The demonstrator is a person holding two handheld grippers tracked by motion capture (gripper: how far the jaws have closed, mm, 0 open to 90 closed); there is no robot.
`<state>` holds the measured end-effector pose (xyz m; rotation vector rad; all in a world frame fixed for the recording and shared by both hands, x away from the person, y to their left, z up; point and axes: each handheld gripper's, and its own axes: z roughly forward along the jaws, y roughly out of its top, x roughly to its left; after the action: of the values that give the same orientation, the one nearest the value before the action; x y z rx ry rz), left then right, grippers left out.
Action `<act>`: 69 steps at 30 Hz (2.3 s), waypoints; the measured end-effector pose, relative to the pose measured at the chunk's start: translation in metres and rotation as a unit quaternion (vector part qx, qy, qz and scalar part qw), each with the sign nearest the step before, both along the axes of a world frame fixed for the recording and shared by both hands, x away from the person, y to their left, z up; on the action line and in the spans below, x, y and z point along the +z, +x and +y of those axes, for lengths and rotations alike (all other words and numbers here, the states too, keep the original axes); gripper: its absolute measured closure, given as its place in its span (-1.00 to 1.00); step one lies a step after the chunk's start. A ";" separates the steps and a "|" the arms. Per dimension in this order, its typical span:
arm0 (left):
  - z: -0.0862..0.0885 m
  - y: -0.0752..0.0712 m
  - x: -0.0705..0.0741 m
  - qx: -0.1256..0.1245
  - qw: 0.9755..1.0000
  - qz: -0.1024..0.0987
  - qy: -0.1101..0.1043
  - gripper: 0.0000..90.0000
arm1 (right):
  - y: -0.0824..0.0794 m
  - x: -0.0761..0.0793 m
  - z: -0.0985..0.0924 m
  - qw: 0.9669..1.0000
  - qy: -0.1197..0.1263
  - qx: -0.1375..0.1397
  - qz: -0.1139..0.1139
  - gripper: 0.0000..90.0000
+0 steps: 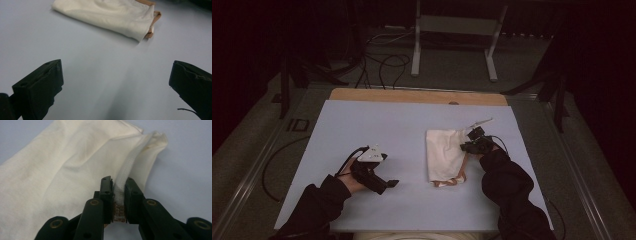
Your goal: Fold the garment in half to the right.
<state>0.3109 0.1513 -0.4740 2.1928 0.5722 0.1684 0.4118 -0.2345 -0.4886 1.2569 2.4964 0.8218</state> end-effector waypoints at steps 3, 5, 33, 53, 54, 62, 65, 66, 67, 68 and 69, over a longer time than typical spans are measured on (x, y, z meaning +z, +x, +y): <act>0.009 -0.002 -0.004 0.015 1.000 -0.002 -0.012 -0.99 | 0.000 -0.003 -0.004 1.000 0.004 -0.011 0.010 0.72; 0.015 -0.004 -0.006 0.021 1.000 -0.001 -0.017 -0.99 | -0.001 -0.006 -0.006 1.000 0.003 -0.014 0.019 0.72; 0.062 -0.034 -0.031 0.067 0.997 -0.019 -0.033 -0.99 | 0.057 0.017 -0.007 0.997 0.055 -0.050 0.009 0.15; 0.077 -0.027 -0.032 0.106 0.993 -0.022 -0.050 -0.99 | 0.052 0.029 -0.005 0.998 0.029 -0.034 -0.033 0.99; 0.077 -0.027 -0.032 0.106 0.993 -0.022 -0.050 -0.99 | 0.052 0.029 -0.005 0.998 0.029 -0.034 -0.033 0.99; 0.080 -0.027 -0.031 0.113 0.991 -0.026 -0.058 -0.99 | 0.049 0.032 -0.012 0.997 0.022 -0.042 -0.058 0.99; 0.081 -0.027 -0.031 0.115 0.991 -0.028 -0.062 -0.99 | 0.051 0.025 -0.014 0.997 0.020 -0.047 -0.050 0.99; 0.080 -0.027 -0.031 0.115 0.991 -0.028 -0.064 -0.99 | 0.053 0.018 -0.016 0.998 0.019 -0.051 -0.041 0.99; 0.080 -0.027 -0.031 0.115 0.991 -0.028 -0.064 -0.99 | 0.053 0.018 -0.016 0.998 0.019 -0.051 -0.041 0.99; 0.080 -0.027 -0.031 0.115 0.991 -0.028 -0.065 -0.99 | 0.054 0.013 -0.017 0.998 0.019 -0.054 -0.037 0.99; 0.080 -0.027 -0.031 0.115 0.991 -0.028 -0.065 -0.99 | 0.054 0.013 -0.017 0.998 0.019 -0.054 -0.037 0.99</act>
<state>0.2838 0.2315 -0.5054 1.9874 0.7821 0.3046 0.4653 -0.2519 -0.4756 1.3361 2.3436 0.8755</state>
